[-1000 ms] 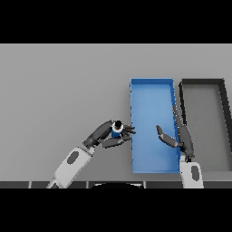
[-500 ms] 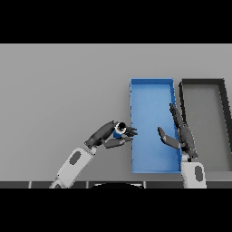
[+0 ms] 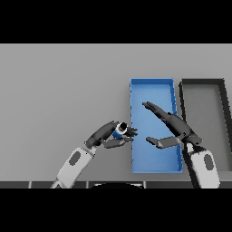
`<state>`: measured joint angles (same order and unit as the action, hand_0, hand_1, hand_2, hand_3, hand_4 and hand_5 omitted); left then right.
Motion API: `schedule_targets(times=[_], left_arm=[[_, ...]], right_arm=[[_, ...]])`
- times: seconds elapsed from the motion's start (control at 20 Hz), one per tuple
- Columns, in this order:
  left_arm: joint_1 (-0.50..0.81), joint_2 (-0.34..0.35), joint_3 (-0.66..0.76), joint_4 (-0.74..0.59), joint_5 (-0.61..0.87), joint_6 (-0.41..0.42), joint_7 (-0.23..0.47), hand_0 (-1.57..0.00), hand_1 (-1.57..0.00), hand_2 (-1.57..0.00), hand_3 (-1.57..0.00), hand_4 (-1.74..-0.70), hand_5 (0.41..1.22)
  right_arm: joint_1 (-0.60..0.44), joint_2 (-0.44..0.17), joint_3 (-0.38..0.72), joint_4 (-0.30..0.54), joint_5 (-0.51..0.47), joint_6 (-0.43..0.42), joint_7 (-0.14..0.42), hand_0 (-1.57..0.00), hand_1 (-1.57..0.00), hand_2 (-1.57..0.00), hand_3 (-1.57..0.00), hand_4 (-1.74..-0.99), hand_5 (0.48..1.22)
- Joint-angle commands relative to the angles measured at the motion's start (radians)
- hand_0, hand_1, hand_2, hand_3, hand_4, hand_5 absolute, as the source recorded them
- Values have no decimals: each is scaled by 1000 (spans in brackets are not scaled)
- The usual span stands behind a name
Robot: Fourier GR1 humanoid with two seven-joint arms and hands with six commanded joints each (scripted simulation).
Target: Pick up the blue pipe and place it into the blue bin.
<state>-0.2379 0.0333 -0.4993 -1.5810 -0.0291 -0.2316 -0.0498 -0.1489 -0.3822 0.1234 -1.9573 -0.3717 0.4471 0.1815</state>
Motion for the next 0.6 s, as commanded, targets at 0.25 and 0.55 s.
schedule_targets(times=[0.25,0.55], left_arm=[[-22,-22,31,28,-15,-24,3,-1571,-1571,-1571,-1571,-1467,1221],[-14,-40,54,40,-5,-71,-8,-1571,-1571,-1571,-1571,-1467,1221]], right_arm=[[-168,23,103,11,-14,47,95,1,-1,-42,1,-1300,560],[-296,67,165,59,-12,78,146,-3,-10,-59,1,-1232,545]])
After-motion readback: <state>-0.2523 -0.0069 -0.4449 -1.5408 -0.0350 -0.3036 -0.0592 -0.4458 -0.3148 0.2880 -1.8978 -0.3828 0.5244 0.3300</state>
